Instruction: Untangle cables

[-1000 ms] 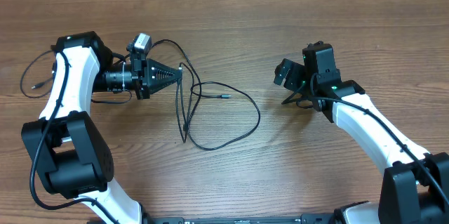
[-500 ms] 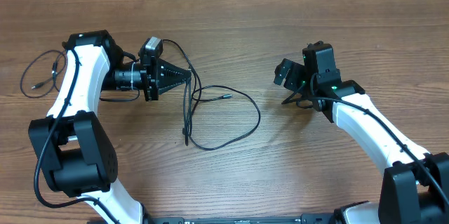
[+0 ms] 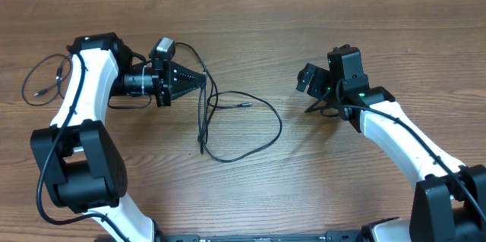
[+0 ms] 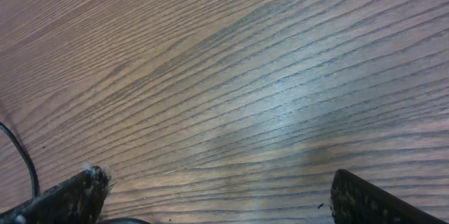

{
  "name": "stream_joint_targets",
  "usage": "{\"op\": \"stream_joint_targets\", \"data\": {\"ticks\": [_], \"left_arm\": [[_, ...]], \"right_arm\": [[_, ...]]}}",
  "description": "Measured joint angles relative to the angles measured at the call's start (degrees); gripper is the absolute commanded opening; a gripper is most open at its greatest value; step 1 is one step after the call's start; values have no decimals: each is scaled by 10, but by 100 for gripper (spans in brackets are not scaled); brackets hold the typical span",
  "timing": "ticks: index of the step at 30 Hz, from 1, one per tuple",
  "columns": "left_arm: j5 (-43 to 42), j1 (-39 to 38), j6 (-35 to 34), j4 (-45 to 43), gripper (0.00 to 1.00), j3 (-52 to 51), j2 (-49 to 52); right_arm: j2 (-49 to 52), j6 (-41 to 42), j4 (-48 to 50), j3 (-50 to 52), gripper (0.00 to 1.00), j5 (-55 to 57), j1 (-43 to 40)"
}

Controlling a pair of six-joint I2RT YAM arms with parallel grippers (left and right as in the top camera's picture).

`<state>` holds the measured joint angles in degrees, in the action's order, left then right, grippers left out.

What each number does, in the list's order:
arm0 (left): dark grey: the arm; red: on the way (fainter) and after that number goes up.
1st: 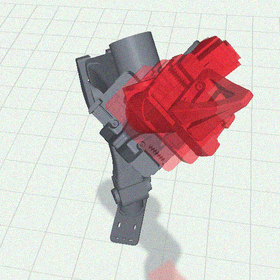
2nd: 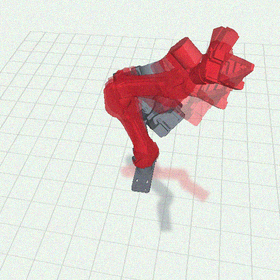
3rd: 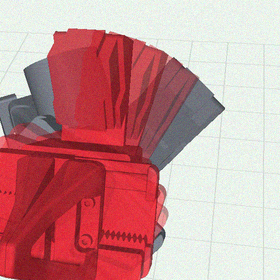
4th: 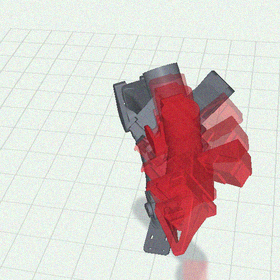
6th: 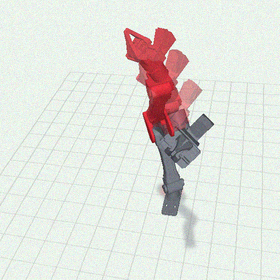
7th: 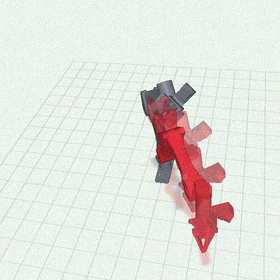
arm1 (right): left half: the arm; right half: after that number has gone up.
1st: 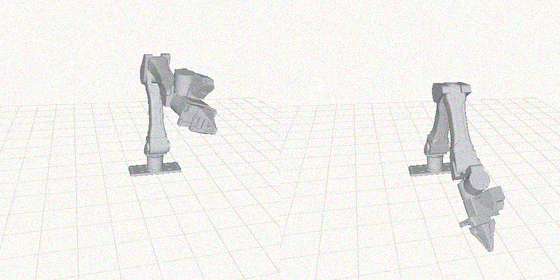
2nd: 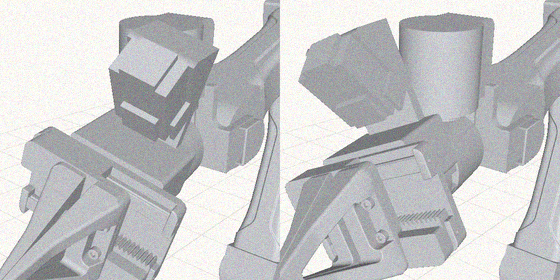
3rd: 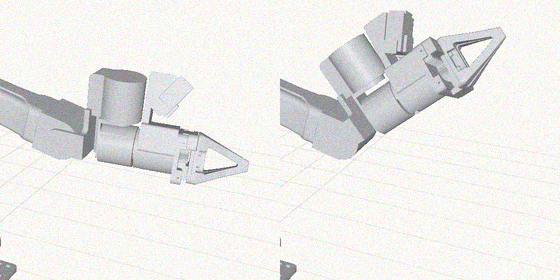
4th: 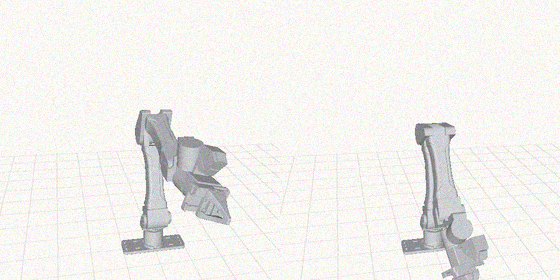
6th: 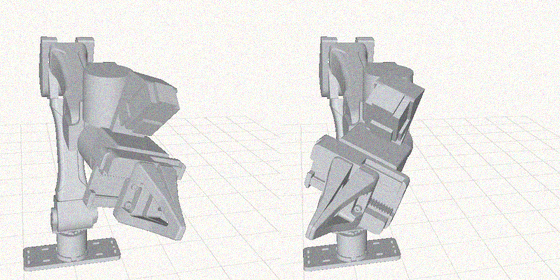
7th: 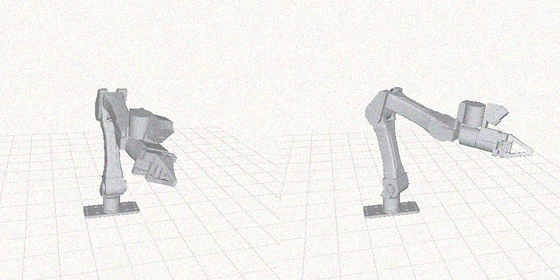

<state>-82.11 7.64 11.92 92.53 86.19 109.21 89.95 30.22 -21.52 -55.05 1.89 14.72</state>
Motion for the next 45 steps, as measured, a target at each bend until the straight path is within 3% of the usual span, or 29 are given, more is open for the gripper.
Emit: {"op": "stream_joint_targets", "data": {"ticks": [5,14,17,21,25,29,37,40,45], "left_arm": [[-46,42,-44,0,4,6,0],[-65,200,-92,-8,4,87,0],[-70,255,-132,-66,4,111,0],[-56,320,-237,-222,4,124,0],[63,376,-384,-363,4,130,-1],[268,401,-471,-382,4,131,-1],[672,379,-522,-370,4,131,-1],[746,374,-525,-385,4,131,-1],[801,374,-525,-418,4,131,-1]], "right_arm": [[0,0,0,0,100,0,0],[0,0,0,0,100,0,0],[0,0,0,0,100,0,0],[0,0,0,0,100,0,0],[0,0,-1,0,100,0,0],[0,0,0,0,100,0,0],[0,0,0,0,100,0,0],[0,0,0,0,100,0,0],[0,0,0,0,100,0,0]]}}
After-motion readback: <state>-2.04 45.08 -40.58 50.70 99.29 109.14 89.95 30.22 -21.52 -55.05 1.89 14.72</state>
